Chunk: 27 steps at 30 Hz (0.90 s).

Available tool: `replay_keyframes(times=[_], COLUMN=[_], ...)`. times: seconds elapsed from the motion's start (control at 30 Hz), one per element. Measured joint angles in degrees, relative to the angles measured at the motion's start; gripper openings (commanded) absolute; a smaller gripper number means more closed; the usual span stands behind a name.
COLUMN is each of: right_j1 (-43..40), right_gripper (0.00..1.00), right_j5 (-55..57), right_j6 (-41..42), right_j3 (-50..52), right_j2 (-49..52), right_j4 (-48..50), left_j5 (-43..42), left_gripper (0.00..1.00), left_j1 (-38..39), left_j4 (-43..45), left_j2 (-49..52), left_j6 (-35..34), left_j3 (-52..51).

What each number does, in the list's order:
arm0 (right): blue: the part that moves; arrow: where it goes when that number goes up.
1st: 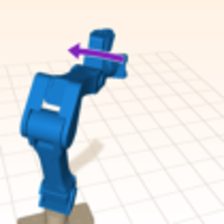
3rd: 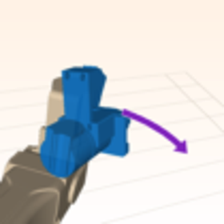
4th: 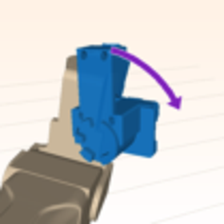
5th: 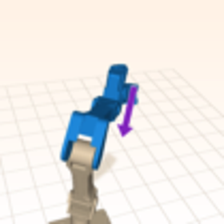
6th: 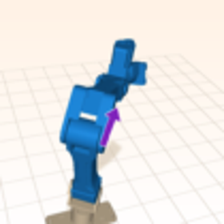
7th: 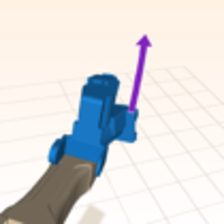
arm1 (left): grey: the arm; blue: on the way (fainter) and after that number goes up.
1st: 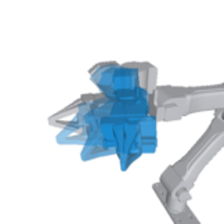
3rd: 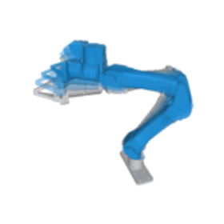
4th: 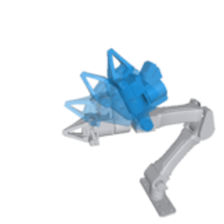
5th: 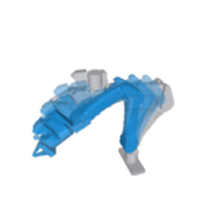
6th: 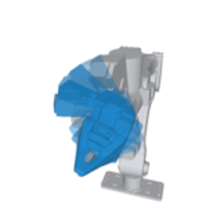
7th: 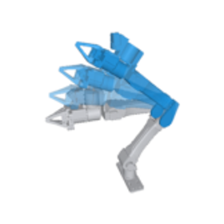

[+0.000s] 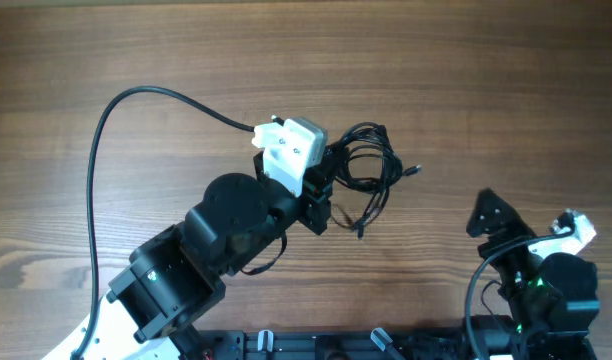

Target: Untangle cables

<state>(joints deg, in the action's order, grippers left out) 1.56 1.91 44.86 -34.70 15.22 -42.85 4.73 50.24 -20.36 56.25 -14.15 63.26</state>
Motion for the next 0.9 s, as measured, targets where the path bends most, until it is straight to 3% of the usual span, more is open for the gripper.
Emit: replay_keyframes(times=[0.23, 0.43, 0.57, 0.73, 0.83, 0.87, 0.9], right_j1=[0.0, 0.0, 0.0, 0.0, 0.0, 0.0, 0.0], right_gripper=[0.99, 0.98, 0.92, 0.66, 0.21, 0.09, 0.04], right_j5=[-27.5, -46.6, -49.1, -48.1, -45.0, -44.5, -43.6], right_j6=[-25.1, -32.6, -33.2, -34.0, -33.8, -33.8, -34.1], right_j3=[0.0, 0.0, 0.0, 0.0, 0.0, 0.0, 0.0], right_j2=[0.0, 0.0, 0.0, 0.0, 0.1, 0.0, 0.0], right_j4=[12.3, 20.7, 20.9, 19.3, 18.2, 18.2, 17.9], left_j5=[-2.9, -16.0, -18.5, -24.9, -29.5, -31.0, -32.7], left_gripper=[0.04, 0.04, 0.04, 0.04, 0.04, 0.04, 0.04], left_j1=[-0.1, 0.0, 0.0, 0.0, -0.1, -0.1, -0.1], left_j4=[0.1, 0.2, 0.9, 4.4, 5.3, 5.4, 5.4], left_j2=[0.0, 2.1, 4.5, 4.9, 4.9, 4.9, 4.9], left_j6=[4.8, 15.2, 16.9, 17.6, 17.9, 18.0, 18.0], left_j3=[0.0, 0.0, 0.0, 0.0, 0.0, 0.0, 0.0])
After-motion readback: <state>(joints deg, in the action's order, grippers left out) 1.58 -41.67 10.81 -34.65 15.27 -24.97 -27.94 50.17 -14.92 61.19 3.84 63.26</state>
